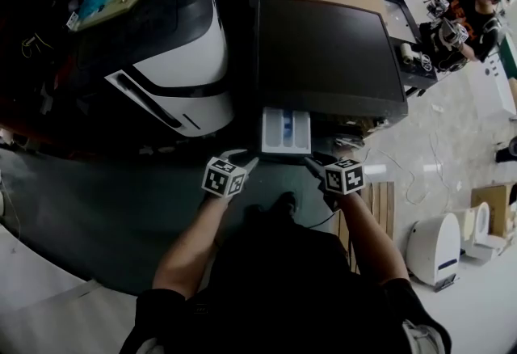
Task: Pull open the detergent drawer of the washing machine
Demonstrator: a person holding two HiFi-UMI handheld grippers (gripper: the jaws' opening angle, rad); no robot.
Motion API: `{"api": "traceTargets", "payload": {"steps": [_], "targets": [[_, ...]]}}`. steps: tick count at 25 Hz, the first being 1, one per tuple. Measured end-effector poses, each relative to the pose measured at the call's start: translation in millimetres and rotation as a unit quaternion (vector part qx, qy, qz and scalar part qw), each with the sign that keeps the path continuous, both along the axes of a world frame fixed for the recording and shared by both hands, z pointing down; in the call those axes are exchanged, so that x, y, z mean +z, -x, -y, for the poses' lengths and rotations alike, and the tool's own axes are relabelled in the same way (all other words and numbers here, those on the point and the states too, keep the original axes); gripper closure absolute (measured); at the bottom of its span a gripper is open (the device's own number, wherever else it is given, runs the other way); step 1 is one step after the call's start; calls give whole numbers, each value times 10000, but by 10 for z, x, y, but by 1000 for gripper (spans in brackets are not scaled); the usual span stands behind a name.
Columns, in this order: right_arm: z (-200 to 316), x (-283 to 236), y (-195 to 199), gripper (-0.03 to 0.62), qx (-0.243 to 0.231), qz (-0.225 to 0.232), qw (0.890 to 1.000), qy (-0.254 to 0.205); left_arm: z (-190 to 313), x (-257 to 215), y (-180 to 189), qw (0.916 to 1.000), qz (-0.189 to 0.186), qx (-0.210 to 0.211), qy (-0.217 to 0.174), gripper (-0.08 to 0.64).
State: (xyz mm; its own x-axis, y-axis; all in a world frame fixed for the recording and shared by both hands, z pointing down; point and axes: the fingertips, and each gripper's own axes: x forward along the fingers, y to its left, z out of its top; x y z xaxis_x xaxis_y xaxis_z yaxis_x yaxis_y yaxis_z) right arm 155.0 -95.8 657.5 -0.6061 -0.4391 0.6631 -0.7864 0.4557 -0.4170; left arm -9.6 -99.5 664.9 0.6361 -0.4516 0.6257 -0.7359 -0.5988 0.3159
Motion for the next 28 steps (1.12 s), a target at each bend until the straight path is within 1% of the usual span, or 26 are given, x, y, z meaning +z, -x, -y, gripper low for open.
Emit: {"api": "traceTargets", "payload": {"steps": [2,5,8,13,17,20,23,25,28], "targets": [[5,-76,-11,445,61,39,10000,-50,-2,-40,98,10000,37,-17,-55,442],[-57,-176,-22,445,183,174,9995,-172,-9,-113,241,9997,-96,-165,-158,436],[-239,-293,-37,445,388,347,9984,-214,-46,-208,319,9991,-199,-244,-293,436],[-572,-364,-147,448,704,519,9959,-226,-103,-439,334,9972,-345,-293,-601,436],[-653,-403,-257,454,775,528,9951,-317,-195,-650,302,9956,-376,-335,-788,436],[-557,-474,-304,462,739,455,9949,-524,-256,-814,267,9946,-386,-382,-889,440],[-435,-659,-222,465,522,533,9946,-716,-252,-962,210,9933,-386,-482,-981,446],[-413,-870,-150,465,328,663,9939,-823,-240,-1055,112,9923,-418,-538,-1030,453],[-360,-1079,-270,466,91,597,9914,-1158,-197,-1192,-116,9909,-448,-548,-1142,456]]}}
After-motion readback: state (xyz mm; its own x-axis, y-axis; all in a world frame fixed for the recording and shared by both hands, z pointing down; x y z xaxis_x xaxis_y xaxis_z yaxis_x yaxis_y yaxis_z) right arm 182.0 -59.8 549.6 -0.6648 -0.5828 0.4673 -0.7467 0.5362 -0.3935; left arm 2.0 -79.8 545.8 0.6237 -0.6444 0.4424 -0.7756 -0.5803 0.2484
